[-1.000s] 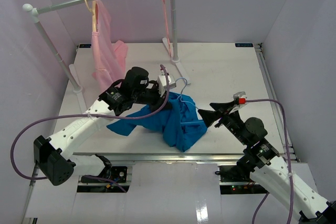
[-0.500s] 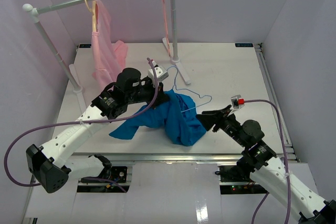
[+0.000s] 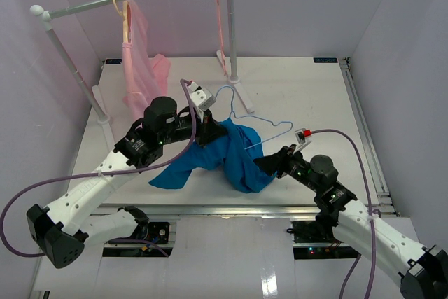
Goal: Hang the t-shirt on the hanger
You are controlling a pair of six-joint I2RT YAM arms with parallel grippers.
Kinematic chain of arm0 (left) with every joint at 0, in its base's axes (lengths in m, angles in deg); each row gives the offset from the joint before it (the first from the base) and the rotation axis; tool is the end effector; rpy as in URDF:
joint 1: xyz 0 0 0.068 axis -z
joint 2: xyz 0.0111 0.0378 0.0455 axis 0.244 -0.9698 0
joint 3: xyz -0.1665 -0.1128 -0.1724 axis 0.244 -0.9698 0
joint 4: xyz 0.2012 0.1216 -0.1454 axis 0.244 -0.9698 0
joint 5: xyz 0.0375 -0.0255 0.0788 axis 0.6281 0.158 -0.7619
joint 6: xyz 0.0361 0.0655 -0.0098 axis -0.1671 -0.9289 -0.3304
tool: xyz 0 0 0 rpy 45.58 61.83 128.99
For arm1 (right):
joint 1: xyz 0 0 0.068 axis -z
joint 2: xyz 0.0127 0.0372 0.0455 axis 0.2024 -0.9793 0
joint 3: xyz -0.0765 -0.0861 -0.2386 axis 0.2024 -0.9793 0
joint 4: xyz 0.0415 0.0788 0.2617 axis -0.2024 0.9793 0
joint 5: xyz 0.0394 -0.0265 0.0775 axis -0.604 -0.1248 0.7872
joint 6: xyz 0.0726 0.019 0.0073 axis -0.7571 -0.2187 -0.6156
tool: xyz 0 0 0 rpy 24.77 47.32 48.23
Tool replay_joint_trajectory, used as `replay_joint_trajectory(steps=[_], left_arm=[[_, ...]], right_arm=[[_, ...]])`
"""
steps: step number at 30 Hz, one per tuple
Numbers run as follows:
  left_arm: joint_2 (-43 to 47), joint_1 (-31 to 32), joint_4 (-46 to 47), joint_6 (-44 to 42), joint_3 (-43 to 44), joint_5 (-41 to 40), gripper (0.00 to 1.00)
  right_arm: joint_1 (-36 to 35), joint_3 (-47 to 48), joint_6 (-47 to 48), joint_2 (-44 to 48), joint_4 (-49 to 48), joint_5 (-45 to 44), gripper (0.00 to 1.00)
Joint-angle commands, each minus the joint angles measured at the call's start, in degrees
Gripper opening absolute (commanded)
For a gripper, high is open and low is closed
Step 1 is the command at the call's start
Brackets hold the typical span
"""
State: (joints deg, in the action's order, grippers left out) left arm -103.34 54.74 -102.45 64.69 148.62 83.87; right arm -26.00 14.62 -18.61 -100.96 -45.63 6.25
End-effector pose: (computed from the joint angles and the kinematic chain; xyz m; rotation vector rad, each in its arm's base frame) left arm 0.1981 -0.2046 0.3565 0.8471 1.7611 -0.9679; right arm 0.1554 0.1335 0.2035 -0.0693 1.7570 1.1918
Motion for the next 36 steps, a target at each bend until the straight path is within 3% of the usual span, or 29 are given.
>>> replay_joint_trajectory(steps=[1,9,18,24,26,28,31,36], left_arm=[[1.72,0.07,5.59,1.47,-2.24,2.21,0.00],[2.27,0.16,9.71,0.90,-5.64,4.81,0.00],[3.21,0.16,10.40,-0.46,-6.66,2.45,0.00],[4.30,0.16,10.25,-0.55,-6.53,1.81,0.00],[4.66,0.16,9.97,-0.55,-6.24,1.56,0.00],[5.11,0.16,9.30,-0.47,-5.35,1.64,0.00],[6.32,0.16,7.13,-1.44,-4.45,1.60,0.00],[10.08,0.16,1.03,-5.47,-3.27,0.64,0.00]], right_arm=[[-1.03,1.59,-1.44,-4.65,-6.69,2.73,0.55],[-3.87,3.16,-1.52,-10.66,-7.66,-1.12,0.57],[-9.71,1.39,-2.64,-12.44,-7.53,-4.95,0.56],[-12.07,-0.19,-2.88,-10.88,-4.03,-8.96,0.37],[-12.07,-0.71,-2.96,-9.40,-2.78,-9.58,0.17],[-12.07,-0.93,-2.81,-7.68,-0.61,-12.34,0.09],[-12.09,-0.24,-1.42,-4.85,3.62,-16.06,0.08],[-12.02,0.67,1.68,-1.86,11.51,-31.35,0.08]])
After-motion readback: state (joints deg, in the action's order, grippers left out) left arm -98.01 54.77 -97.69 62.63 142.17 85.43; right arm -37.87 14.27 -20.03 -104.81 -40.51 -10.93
